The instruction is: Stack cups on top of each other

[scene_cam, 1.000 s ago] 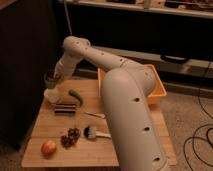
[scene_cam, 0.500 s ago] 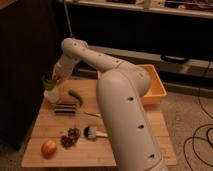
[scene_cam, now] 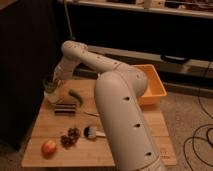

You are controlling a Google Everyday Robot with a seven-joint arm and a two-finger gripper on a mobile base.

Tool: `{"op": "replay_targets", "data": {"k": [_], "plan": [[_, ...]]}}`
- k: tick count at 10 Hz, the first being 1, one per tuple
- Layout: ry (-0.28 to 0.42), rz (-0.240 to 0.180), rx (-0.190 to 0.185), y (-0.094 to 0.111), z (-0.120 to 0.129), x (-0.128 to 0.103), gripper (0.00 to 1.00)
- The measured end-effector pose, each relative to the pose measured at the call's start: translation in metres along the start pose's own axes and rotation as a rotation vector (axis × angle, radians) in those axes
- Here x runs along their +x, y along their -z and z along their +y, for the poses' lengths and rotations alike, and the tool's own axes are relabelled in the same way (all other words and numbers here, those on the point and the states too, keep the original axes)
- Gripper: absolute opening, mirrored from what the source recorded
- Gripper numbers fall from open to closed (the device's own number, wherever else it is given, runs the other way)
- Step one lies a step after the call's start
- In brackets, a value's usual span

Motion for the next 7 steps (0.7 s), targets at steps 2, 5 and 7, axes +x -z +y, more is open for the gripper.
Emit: {"op": "replay_targets", "data": {"k": [2,5,7], "plan": [[-0.005,-0.005,-0.002,-0.0021,0.0035,-0.0007,0.43],[-0.015,-0.01,0.002,-0.0063,0.0035,-0.0021,0.71],[-0.021,-0.011,0.005,-0.0091,0.0013,-0.0024,0.8]]}}
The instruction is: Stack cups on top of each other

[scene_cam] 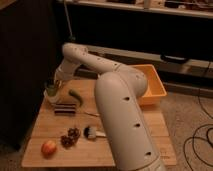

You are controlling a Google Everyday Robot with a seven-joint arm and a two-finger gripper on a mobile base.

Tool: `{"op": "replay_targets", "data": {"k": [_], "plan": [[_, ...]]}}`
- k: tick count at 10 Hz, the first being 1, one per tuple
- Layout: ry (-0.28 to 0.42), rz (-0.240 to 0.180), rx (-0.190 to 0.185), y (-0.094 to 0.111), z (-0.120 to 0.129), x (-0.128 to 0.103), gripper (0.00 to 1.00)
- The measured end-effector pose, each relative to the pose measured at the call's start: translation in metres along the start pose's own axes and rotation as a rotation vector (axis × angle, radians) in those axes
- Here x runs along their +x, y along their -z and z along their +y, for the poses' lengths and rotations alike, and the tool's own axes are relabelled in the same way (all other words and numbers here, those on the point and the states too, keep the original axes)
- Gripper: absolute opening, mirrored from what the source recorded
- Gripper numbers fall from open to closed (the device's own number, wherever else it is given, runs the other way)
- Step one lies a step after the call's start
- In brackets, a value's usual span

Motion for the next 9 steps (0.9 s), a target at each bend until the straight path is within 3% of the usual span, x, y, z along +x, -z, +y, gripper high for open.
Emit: {"op": "replay_targets", "data": {"k": [5,9], "plan": [[-0.029,0.009,0.03,0.0009,-0.0021,0.0012,0.8],[-0.027,0.008,0.03,0.0,-0.0032,0.0004,0.8]]}}
